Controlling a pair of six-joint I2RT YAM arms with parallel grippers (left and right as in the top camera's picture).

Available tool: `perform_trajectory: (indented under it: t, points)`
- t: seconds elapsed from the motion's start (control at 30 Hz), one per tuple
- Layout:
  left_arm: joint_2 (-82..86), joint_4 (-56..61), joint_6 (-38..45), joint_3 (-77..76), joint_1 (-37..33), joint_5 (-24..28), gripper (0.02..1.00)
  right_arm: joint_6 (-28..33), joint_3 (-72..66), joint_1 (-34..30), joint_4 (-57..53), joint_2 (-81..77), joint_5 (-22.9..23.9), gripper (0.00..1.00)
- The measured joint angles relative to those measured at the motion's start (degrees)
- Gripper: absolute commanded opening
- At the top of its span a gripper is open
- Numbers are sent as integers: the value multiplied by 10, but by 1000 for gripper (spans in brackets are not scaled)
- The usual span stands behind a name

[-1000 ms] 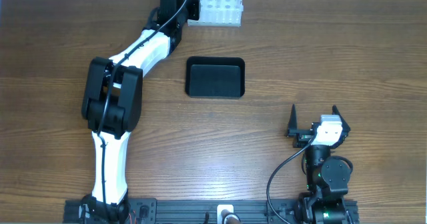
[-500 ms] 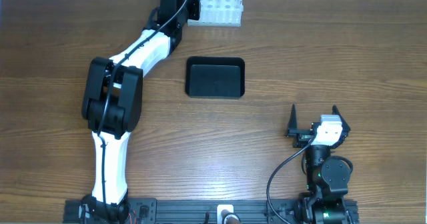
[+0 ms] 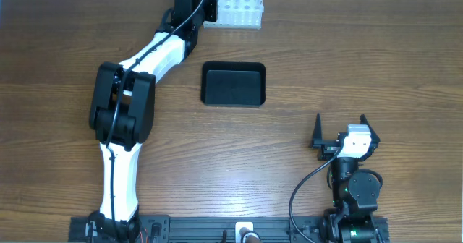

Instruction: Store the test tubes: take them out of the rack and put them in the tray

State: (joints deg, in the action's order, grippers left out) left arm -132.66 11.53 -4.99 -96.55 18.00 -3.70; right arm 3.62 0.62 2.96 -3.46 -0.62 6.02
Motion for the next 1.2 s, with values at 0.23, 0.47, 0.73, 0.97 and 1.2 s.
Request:
perform_trajectory:
  t: [0.23, 0.47, 0.73, 0.97, 1.2]
  points:
    - [0, 4, 0, 0, 0, 0, 40, 0, 0, 0, 0, 0, 0, 993]
    - [24, -2, 0, 0, 0, 0, 42, 0, 0, 0, 0, 0, 0, 991]
    - [171, -36, 7, -2, 0, -9, 42, 0, 0, 0, 0, 0, 0, 991]
    - [273, -281, -12, -16, 14, -13, 40, 0, 0, 0, 0, 0, 0, 993]
    - [259, -528, -121, -10, 63, -19, 40, 0, 0, 0, 0, 0, 0, 993]
